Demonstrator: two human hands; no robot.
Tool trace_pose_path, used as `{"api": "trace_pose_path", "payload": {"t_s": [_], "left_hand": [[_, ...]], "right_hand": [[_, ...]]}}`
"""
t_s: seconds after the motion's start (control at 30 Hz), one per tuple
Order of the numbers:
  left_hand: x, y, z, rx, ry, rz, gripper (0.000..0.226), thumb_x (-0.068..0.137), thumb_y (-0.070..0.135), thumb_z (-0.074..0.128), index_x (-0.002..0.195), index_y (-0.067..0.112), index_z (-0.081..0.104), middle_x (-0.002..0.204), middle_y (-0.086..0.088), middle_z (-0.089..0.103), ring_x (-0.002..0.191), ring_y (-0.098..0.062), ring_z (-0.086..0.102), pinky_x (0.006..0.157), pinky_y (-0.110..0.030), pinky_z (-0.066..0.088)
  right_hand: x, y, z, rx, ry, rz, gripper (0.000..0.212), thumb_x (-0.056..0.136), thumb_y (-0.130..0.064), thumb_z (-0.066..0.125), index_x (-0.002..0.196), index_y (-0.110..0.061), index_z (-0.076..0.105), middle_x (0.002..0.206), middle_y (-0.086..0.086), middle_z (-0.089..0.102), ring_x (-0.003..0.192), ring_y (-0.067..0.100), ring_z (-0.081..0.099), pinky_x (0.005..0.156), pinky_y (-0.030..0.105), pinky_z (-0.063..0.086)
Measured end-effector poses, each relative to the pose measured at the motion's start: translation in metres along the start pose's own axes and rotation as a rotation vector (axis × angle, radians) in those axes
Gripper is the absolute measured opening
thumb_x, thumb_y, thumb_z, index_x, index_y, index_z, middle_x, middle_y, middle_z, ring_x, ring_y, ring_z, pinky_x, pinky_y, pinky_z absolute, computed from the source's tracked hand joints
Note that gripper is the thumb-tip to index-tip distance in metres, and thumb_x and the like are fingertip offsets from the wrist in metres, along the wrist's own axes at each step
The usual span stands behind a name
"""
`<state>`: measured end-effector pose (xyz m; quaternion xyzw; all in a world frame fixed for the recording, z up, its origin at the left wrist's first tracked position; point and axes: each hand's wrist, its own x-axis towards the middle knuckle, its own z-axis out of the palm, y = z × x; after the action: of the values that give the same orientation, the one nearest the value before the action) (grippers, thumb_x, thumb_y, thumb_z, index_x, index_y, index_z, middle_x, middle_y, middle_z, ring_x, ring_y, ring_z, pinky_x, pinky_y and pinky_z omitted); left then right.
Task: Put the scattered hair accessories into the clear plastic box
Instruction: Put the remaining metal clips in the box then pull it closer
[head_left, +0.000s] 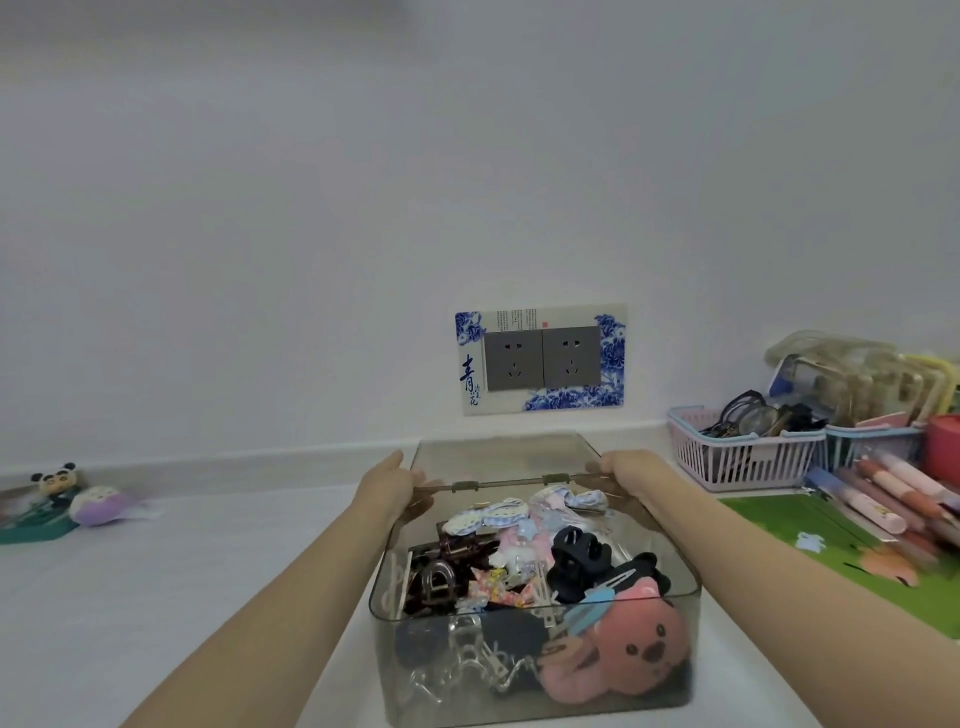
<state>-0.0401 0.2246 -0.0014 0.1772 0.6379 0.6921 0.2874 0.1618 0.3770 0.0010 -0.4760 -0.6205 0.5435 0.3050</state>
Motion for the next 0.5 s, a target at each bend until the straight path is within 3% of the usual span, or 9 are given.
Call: {"api": "trace_pose_path", "payload": {"t_s": [0.03,0.1,0.2,0.3,0.37,0.5], "left_hand": [[-0.002,0.0,-0.004,0.004,-0.011,0.031,0.059,0.095,-0.003,0.045,0.148,0.014,0.026,0.129,-0.018,0.055,0.083,-0.021,0.07,0.051,-0.021,0.056],[-0.003,0.0,-0.007,0.01,-0.019,0.115,0.055,0.096,0.0,0.043,0.147,0.011,0.026,0.132,-0.015,0.056,0.105,-0.023,0.063,0.068,-0.024,0.053],[-0.008,0.007,-0.007,0.001,-0.045,0.179,0.042,0.098,0.018,0.046,0.139,0.01,0.042,0.118,-0.007,0.063,0.1,-0.019,0.062,0.07,-0.025,0.048],[-0.02,0.019,-0.009,-0.026,-0.044,0.173,0.032,0.098,0.034,0.041,0.121,0.014,0.054,0.103,-0.001,0.062,0.091,-0.017,0.06,0.073,-0.029,0.047],[-0.027,0.024,-0.012,0.014,-0.05,0.224,0.033,0.099,0.038,0.035,0.117,0.017,0.054,0.109,-0.001,0.06,0.098,-0.018,0.058,0.086,-0.033,0.044],[-0.051,0.031,-0.021,0.08,-0.073,0.261,0.05,0.101,0.042,0.023,0.131,0.015,0.051,0.128,0.0,0.056,0.115,-0.017,0.054,0.106,-0.038,0.031]], "right_hand": [[-0.003,0.0,0.0,0.039,-0.017,-0.028,0.037,0.092,-0.005,0.046,0.128,0.002,0.049,0.134,0.019,0.052,0.121,0.034,0.054,0.07,0.027,0.054],[-0.006,-0.001,0.0,0.126,-0.033,-0.066,0.037,0.095,-0.002,0.038,0.13,-0.003,0.047,0.133,0.009,0.055,0.117,0.029,0.057,0.069,0.027,0.049],[-0.016,-0.01,-0.002,0.209,-0.046,-0.096,0.034,0.098,-0.016,0.035,0.129,-0.013,0.048,0.128,0.005,0.059,0.103,0.021,0.061,0.065,0.024,0.042],[-0.025,-0.016,-0.009,0.24,-0.06,-0.115,0.033,0.098,-0.035,0.034,0.116,-0.017,0.056,0.127,0.002,0.059,0.102,0.019,0.055,0.083,0.034,0.04],[-0.029,-0.018,-0.014,0.218,-0.049,-0.133,0.045,0.098,-0.044,0.028,0.117,-0.018,0.058,0.13,0.0,0.056,0.112,0.02,0.052,0.095,0.037,0.033],[-0.044,-0.022,-0.024,0.176,-0.035,-0.119,0.067,0.093,-0.059,0.018,0.132,-0.015,0.052,0.14,-0.001,0.049,0.128,0.024,0.043,0.108,0.042,0.028]]}}
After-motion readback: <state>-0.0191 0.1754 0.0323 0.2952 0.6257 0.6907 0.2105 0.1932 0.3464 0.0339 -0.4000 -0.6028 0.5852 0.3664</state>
